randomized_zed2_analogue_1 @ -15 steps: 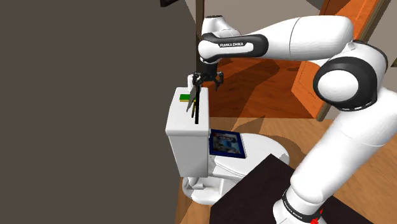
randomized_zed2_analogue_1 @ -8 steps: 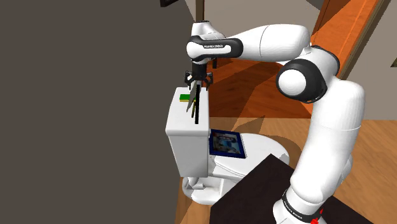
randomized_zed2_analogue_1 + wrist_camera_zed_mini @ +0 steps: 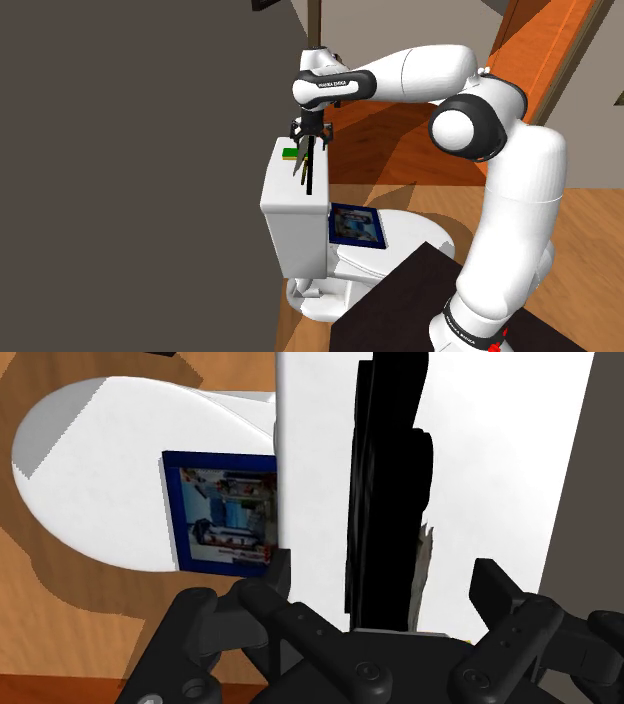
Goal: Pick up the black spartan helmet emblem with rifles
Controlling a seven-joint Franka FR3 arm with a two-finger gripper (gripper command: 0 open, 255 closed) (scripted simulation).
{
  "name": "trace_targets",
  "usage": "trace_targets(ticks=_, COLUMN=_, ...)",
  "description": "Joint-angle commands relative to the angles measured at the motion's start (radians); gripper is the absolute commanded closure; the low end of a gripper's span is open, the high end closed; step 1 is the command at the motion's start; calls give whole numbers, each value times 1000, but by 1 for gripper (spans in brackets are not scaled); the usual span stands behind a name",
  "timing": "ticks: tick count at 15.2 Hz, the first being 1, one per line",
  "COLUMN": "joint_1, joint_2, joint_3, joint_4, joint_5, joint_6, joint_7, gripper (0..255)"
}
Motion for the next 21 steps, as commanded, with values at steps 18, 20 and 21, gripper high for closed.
trace_targets(ticks=18, joint_1=1, joint_2=-6, joint_3=1, joint_4=81, joint_5=0, joint_6=-86, joint_7=1, gripper=255)
trace_targets(ticks=20, joint_1=1, joint_2=-5, joint_3=1, joint_4=108, joint_5=0, joint_6=-113, joint_7=1, gripper=255)
trace_targets(ticks=21, joint_1=1, joint_2=-4, joint_3=1, joint_4=123, joint_5=0, joint_6=-127, joint_7=1, gripper=255)
